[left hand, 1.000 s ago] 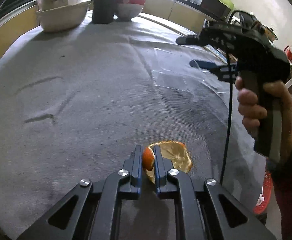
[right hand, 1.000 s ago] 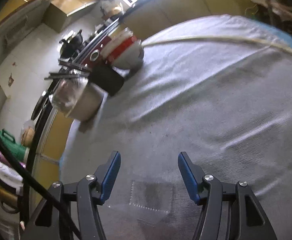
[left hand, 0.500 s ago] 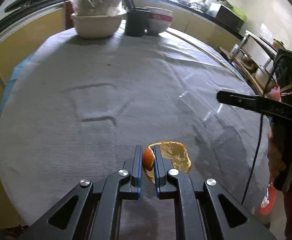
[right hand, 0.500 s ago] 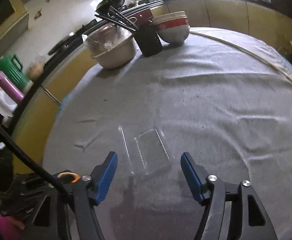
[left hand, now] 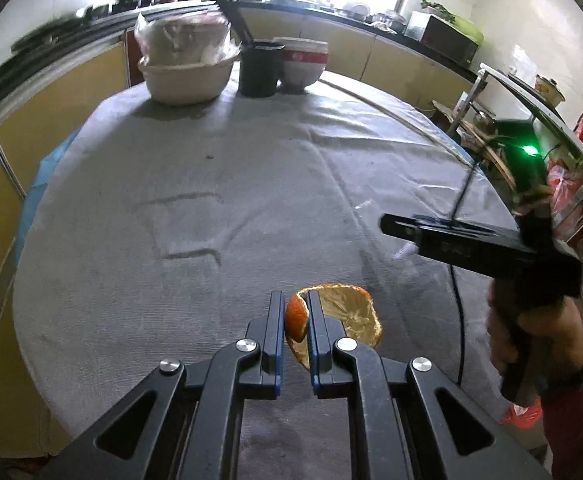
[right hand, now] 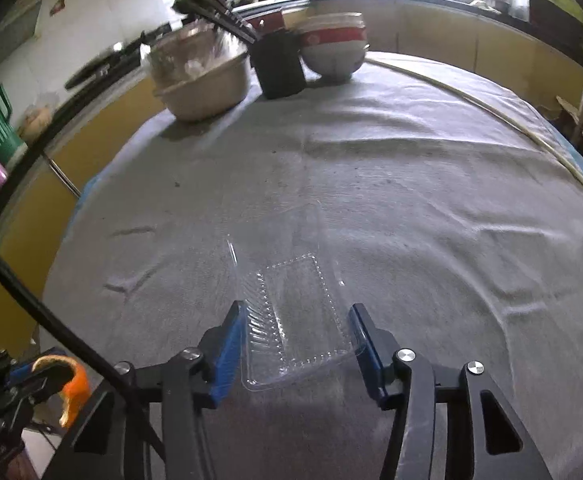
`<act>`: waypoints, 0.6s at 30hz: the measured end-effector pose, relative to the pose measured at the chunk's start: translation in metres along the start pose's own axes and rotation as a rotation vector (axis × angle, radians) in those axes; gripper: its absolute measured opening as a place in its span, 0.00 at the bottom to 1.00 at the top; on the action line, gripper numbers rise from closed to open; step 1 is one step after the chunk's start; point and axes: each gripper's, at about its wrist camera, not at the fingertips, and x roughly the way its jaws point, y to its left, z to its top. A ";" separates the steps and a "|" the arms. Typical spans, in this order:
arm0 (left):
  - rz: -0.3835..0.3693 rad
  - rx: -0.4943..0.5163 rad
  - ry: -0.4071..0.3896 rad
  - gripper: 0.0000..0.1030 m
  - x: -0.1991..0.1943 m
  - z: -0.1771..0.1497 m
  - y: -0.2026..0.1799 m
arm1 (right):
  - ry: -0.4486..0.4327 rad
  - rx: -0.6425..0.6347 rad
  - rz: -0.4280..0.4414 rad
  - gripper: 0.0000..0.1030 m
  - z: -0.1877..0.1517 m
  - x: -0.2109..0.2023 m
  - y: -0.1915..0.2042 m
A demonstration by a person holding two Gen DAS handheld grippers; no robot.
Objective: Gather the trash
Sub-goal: 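Close the right tool on the clear plastic tray and lift it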
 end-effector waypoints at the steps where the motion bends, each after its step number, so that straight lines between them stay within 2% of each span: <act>1: 0.007 0.013 -0.008 0.10 -0.003 0.000 -0.005 | -0.012 0.014 0.010 0.53 -0.004 -0.009 -0.003; 9: 0.055 0.116 -0.073 0.10 -0.031 -0.001 -0.046 | -0.130 0.095 0.057 0.53 -0.050 -0.101 -0.022; 18: 0.102 0.232 -0.138 0.10 -0.062 -0.013 -0.087 | -0.229 0.167 0.085 0.53 -0.099 -0.174 -0.029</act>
